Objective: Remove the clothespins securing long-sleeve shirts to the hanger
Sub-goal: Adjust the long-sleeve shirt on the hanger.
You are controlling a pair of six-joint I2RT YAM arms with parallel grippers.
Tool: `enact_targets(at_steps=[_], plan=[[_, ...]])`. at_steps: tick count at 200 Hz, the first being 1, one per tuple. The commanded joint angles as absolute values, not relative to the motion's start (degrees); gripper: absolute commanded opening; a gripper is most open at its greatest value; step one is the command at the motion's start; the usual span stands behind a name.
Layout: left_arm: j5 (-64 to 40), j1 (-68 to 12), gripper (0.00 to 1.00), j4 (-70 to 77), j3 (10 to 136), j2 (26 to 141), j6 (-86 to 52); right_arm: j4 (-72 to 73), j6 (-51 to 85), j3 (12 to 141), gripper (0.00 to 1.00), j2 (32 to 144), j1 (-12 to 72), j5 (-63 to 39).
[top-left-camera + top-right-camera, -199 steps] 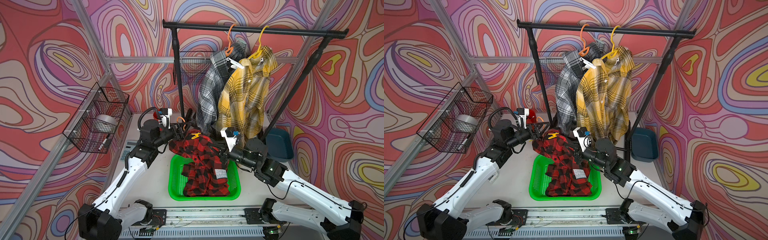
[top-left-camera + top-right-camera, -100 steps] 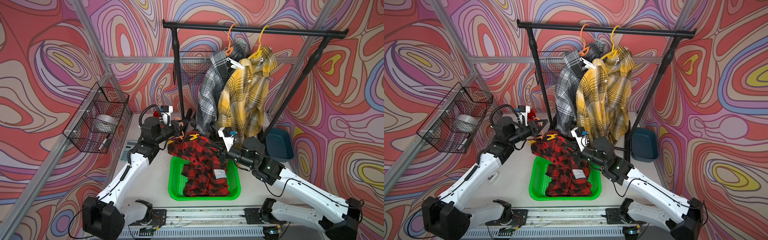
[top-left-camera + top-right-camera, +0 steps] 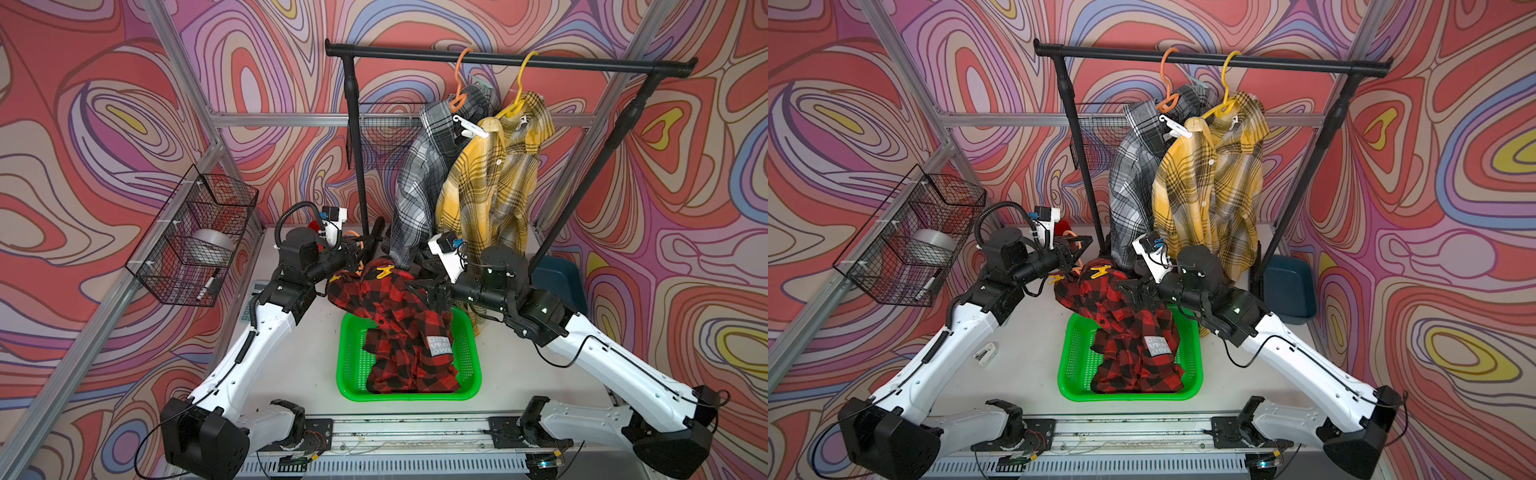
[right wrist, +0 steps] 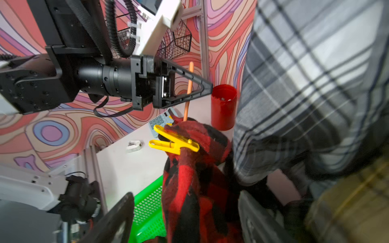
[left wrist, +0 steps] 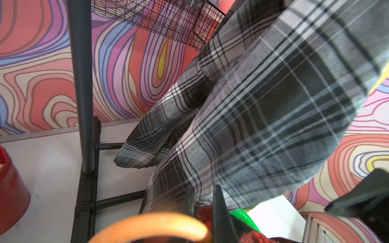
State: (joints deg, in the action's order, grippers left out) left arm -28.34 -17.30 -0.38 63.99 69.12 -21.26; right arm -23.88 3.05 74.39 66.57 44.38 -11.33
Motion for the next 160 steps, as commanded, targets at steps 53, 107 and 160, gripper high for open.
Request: enact_targets(at_steps=[53, 107, 160], plan=[[-28.11, -17.16, 0.0, -1.55, 66.01, 69.72, -19.61, -48.51, -0.26, 104.91, 0.98, 78.11, 34.98, -9.18], [-28.7, -17.14, 0.0, -1.05, 66.45, 70.06, -20.23, -55.98, -1.44, 124.58, 0.98, 87.24, 26.13, -13.57], [-29.42, -17.14, 0.0, -1.87, 67.65, 70.61, -20.46, -46.54, 8.69, 119.78, 0.98, 86.48, 11.12, -31.73]])
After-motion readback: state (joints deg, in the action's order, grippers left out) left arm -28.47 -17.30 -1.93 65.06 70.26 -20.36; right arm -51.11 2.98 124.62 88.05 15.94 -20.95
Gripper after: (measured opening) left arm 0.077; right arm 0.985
